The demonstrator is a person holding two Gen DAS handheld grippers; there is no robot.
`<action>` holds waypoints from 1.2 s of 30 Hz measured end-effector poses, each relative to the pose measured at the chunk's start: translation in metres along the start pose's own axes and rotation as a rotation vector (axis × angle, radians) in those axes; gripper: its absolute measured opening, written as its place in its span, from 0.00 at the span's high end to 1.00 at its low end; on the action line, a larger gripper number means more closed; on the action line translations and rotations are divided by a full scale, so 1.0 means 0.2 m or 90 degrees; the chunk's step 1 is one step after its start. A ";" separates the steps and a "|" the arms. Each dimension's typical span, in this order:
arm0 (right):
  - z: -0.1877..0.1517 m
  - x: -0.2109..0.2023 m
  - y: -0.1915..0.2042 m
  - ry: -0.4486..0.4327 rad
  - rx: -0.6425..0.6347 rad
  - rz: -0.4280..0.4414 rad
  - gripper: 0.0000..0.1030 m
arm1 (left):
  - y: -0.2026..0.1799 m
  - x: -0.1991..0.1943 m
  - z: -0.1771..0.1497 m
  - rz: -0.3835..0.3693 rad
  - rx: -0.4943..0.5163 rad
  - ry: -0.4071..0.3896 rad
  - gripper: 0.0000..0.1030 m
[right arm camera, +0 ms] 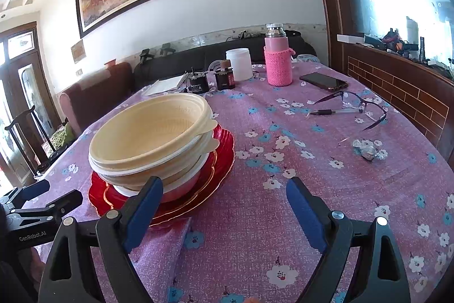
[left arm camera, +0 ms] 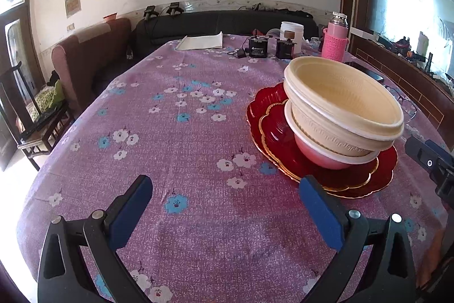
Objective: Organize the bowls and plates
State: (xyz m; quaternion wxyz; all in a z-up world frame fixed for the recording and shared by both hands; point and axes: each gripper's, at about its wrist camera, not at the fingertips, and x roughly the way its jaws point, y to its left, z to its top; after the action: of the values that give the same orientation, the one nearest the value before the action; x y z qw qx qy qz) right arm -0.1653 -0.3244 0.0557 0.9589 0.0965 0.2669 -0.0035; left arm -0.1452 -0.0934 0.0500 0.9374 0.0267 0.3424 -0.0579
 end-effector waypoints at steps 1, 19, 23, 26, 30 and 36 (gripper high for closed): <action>0.00 0.00 0.00 0.002 -0.001 0.000 0.11 | 0.01 0.00 0.00 0.008 -0.008 0.000 0.00; 0.00 0.00 0.00 0.006 -0.001 -0.001 0.11 | 0.01 0.00 -0.02 0.058 0.005 0.004 0.00; 0.00 -0.01 0.01 0.007 0.000 0.001 0.11 | 0.00 -0.01 -0.02 0.072 0.016 0.000 0.00; 0.00 -0.01 0.00 0.007 0.000 0.002 0.11 | -0.01 0.00 -0.02 0.075 0.019 0.002 0.00; 0.00 -0.01 0.00 0.005 0.001 0.002 0.11 | -0.01 0.00 -0.02 0.079 0.021 0.004 0.00; 0.00 -0.01 0.00 0.004 0.001 0.003 0.11 | -0.02 0.00 -0.03 0.083 0.026 0.003 0.00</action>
State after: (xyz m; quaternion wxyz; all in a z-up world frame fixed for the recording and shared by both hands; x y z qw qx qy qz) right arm -0.1676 -0.3238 0.0570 0.9579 0.0977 0.2699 -0.0013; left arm -0.1497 -0.0961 0.0466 0.9376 0.0683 0.3410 -0.0036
